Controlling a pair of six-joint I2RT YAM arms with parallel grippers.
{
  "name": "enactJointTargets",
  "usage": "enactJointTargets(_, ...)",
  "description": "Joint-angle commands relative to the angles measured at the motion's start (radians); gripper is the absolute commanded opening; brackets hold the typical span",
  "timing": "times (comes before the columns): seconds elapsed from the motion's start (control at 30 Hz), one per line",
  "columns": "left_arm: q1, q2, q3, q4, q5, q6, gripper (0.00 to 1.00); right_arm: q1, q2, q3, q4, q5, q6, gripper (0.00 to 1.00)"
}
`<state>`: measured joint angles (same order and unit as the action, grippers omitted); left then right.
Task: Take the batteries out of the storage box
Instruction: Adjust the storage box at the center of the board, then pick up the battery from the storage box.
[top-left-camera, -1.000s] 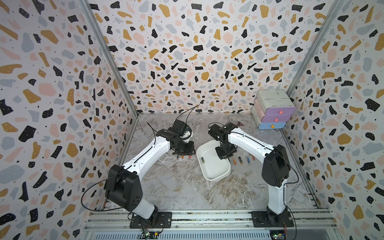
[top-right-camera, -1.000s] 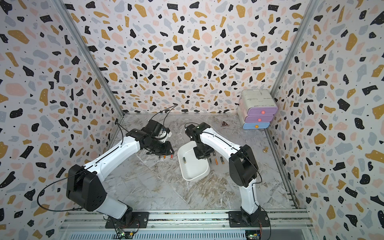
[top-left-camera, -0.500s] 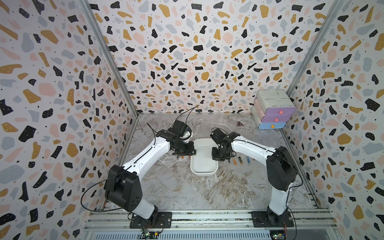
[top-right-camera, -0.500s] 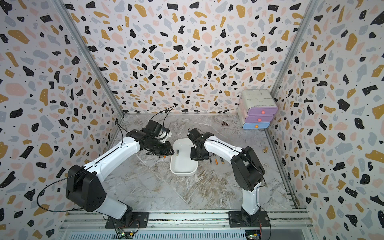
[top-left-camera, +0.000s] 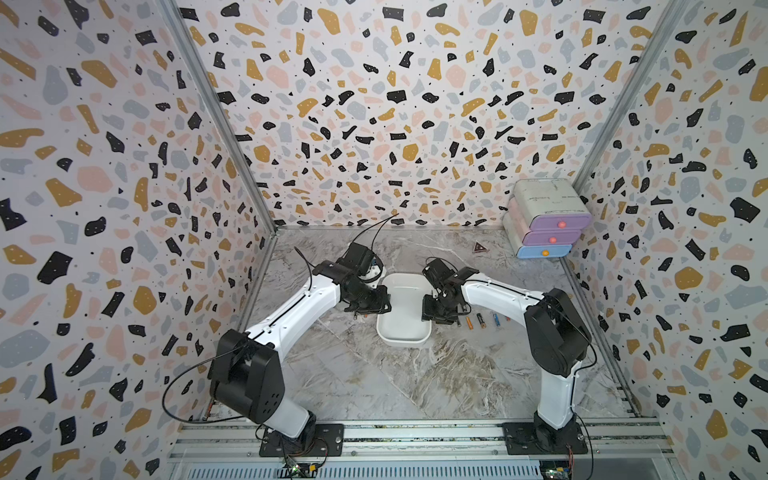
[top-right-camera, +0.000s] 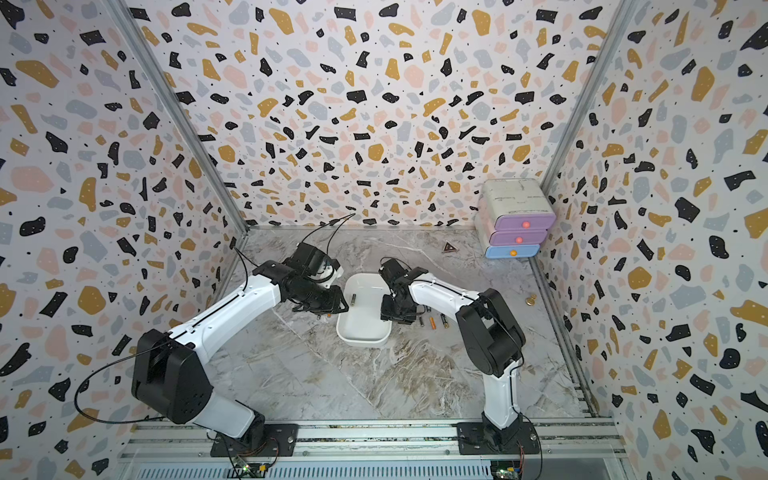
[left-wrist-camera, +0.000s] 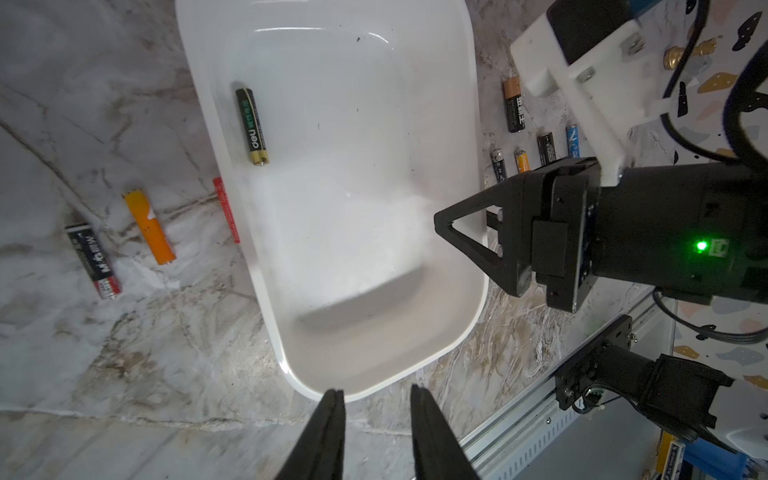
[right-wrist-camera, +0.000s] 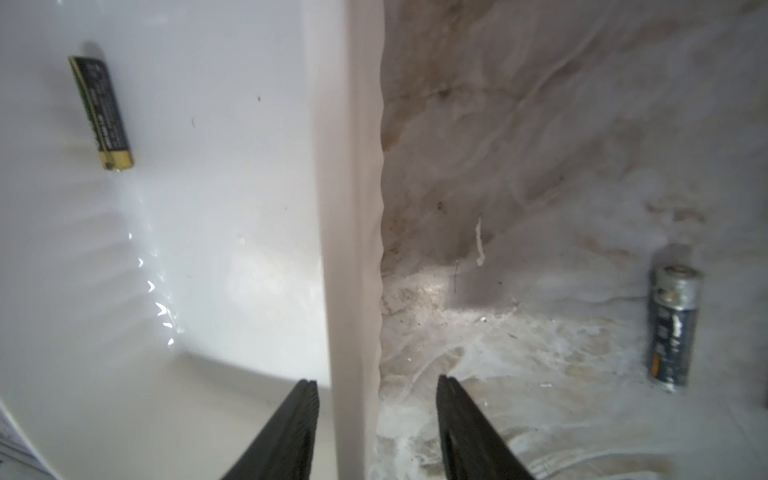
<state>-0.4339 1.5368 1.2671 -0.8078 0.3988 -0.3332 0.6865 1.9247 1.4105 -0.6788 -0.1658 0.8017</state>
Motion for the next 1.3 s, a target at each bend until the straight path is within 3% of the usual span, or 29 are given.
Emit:
enactJointTargets(0.0,-0.007,-0.002,0.056,-0.010,-0.018,0.001,0.32,-0.002,-0.079,0.040,-0.077,0.082,-0.067,0.52)
enactJointTargets(0.27,-0.092,0.201,0.296,-0.116,-0.220,-0.010,0.34,-0.018,-0.216,0.095,-0.187,0.247,-0.188,0.51)
enactJointTargets(0.47,-0.141,0.480,0.572,-0.293,-0.404,-0.036,0.36,-0.025,-0.522,-0.086,-0.060,0.493,-0.267,0.51)
enactJointTargets(0.6,-0.158,0.597,0.707,-0.350,-0.525,-0.064,0.41,-0.025,-0.687,-0.207,0.026,0.547,-0.327,0.51)
enactJointTargets(0.83,-0.167,0.721,0.815,-0.378,-0.647,-0.069,0.44,-0.027,-0.780,-0.280,0.035,0.581,-0.367,0.49)
enactJointTargets(1.27,-0.169,0.783,0.726,-0.304,-0.607,-0.088,0.44,-0.027,-0.874,-0.313,0.074,0.599,-0.425,0.47)
